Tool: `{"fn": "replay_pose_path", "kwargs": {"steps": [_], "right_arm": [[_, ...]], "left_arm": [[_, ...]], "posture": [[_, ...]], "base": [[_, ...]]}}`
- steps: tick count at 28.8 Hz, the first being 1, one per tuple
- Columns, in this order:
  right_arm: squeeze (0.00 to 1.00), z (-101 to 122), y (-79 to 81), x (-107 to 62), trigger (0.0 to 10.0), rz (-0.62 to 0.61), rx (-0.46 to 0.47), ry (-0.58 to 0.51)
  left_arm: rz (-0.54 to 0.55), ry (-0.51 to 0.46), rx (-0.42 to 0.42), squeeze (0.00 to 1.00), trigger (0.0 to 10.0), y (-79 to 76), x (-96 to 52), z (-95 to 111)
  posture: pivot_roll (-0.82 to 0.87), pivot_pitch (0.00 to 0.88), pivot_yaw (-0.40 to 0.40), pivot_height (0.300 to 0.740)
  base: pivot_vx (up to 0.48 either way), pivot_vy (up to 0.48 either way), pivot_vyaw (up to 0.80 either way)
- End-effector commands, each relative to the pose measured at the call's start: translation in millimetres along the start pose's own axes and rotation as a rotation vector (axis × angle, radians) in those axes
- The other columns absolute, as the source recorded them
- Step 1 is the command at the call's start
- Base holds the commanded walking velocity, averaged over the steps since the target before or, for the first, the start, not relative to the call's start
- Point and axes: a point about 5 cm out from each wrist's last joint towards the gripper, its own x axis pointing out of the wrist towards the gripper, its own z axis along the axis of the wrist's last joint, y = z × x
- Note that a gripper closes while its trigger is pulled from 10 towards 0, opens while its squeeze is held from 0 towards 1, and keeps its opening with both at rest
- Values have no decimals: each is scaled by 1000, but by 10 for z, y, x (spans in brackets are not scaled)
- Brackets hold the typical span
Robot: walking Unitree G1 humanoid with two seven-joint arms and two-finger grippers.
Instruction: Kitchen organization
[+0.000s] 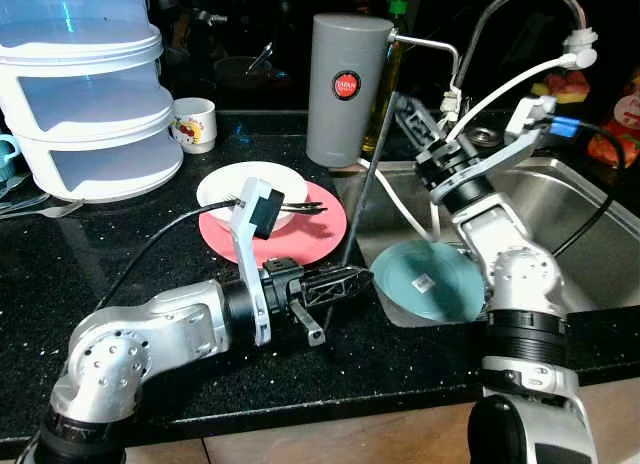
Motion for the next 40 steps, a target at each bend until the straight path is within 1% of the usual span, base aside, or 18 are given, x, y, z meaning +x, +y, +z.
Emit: {"fn": "replay_pose_path", "kwargs": {"steps": [1,3,4,5,6,10,13,14,16,22,23,24,25,26,37,38,39,40], "right_arm": [[1000,-45,44,-19,10000,44,37,27],[1000,-84,63,-48,10000,65,43,55],[945,-97,71,-69,10000,78,50,69],[549,-113,84,-86,10000,94,46,88],[0,-160,119,-113,10000,131,29,136],[0,-204,157,-135,10000,163,14,181],[0,-329,289,-168,10000,255,-7,278],[0,-329,289,-168,10000,255,-7,278],[0,-372,333,-196,10000,285,-3,315],[0,-392,333,-211,10000,287,-7,334],[0,-390,309,-209,6902,271,-12,335],[0,-390,309,-209,6902,271,-12,335],[0,-384,284,-204,745,253,-13,331],[0,-374,259,-196,0,233,-11,322],[0,-325,204,-164,0,186,-7,288],[0,-321,201,-160,0,183,-5,284],[0,-314,190,-152,0,173,-7,277],[0,-301,178,-143,0,161,-5,266]], "left_arm": [[11,-3,16,0,0,29,-12,13],[20,-29,9,0,0,53,-36,49],[22,-35,8,0,0,61,-49,59],[24,-39,6,0,0,67,-60,66],[26,-39,4,0,0,73,-72,66],[26,-36,0,0,0,76,-76,60],[19,-10,-20,0,0,73,-64,2],[19,-10,-20,0,0,73,-64,2],[13,1,-29,0,0,70,-53,-37],[11,4,-33,0,0,70,-51,-47],[11,3,-35,0,0,72,-49,-46],[11,3,-35,0,0,72,-49,-46],[12,3,-37,0,0,73,-46,-46],[14,2,-37,0,0,75,-43,-46],[39,-3,-29,0,0,103,-42,-37],[44,-2,-23,0,4314,106,-44,-35],[53,3,-11,0,9882,114,-45,-35],[54,9,-3,545,10000,116,-44,-35]], "posture": [[-8,31,-21,740],[-9,32,-21,740],[-7,35,-22,740],[-7,35,-22,740],[-7,35,-22,740],[-7,35,-22,740],[-8,38,-22,740],[-8,38,-22,740],[-8,38,-22,740],[-8,38,-22,740],[-7,38,-23,740],[-7,38,-23,740],[-7,38,-24,740],[-7,38,-24,740],[-8,39,-28,740],[-8,39,-28,740],[-5,40,-28,740],[-6,38,-28,740]], "base": [[0,0,0],[0,0,0],[0,0,0],[0,0,0],[0,0,0],[0,0,0],[0,0,0],[0,0,0],[0,0,0],[0,0,0],[0,0,0],[0,0,0],[0,0,0],[0,0,0],[0,0,0],[0,0,0],[0,0,0],[0,0,0]]}}
